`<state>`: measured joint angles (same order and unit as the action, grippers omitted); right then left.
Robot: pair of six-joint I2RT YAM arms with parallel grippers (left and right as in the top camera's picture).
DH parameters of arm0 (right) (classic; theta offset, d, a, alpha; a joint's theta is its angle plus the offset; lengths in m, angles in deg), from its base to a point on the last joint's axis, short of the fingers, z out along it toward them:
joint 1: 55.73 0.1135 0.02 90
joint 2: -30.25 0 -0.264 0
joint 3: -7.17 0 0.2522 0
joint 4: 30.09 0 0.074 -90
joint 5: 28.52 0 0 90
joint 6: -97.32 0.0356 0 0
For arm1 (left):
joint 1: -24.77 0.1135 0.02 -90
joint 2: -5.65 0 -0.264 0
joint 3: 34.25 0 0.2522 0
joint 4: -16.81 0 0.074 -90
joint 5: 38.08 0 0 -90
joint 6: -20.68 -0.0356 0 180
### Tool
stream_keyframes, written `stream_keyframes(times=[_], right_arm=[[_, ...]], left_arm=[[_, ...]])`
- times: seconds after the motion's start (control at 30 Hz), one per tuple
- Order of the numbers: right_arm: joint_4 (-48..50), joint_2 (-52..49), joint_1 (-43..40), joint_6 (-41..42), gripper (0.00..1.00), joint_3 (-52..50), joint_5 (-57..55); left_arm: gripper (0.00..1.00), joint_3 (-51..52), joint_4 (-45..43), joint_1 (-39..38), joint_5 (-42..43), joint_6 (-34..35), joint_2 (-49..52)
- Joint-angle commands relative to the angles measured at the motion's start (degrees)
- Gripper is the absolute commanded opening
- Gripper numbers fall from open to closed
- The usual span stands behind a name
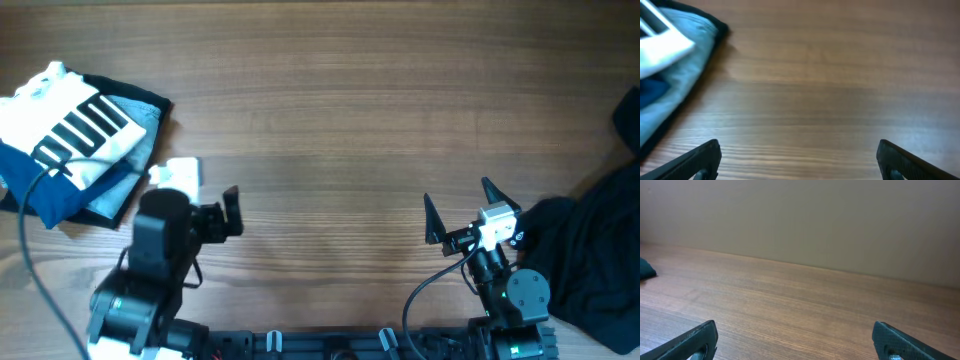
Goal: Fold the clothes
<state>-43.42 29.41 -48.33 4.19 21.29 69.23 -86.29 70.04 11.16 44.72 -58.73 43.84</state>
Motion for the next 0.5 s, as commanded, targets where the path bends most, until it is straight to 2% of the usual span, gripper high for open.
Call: stream_keyframes(times=[0.0,0.13,0.4,0.47], right_arm=[[0.2,0.6,0.1,-0.3,1.00,-0.1,1.1],[0.2,0.6,0.1,-0.3,1.00,-0.1,1.1],[0.2,0.6,0.1,-0.3,1.00,-0.1,1.1],[0.2,0.6,0.1,-0.3,1.00,-0.1,1.1]], left_arm=[[1.00,7.7,-4.9,3.8,2.5,-1.7,-7.3],[1.00,16.1,-14.4,6.1,6.4,-4.4,-14.9],[1.00,33.0,-37.8,6.3,7.1,-4.5,-27.6],[1.00,35.2,-41.9,6.4,9.3,-7.8,-28.7]])
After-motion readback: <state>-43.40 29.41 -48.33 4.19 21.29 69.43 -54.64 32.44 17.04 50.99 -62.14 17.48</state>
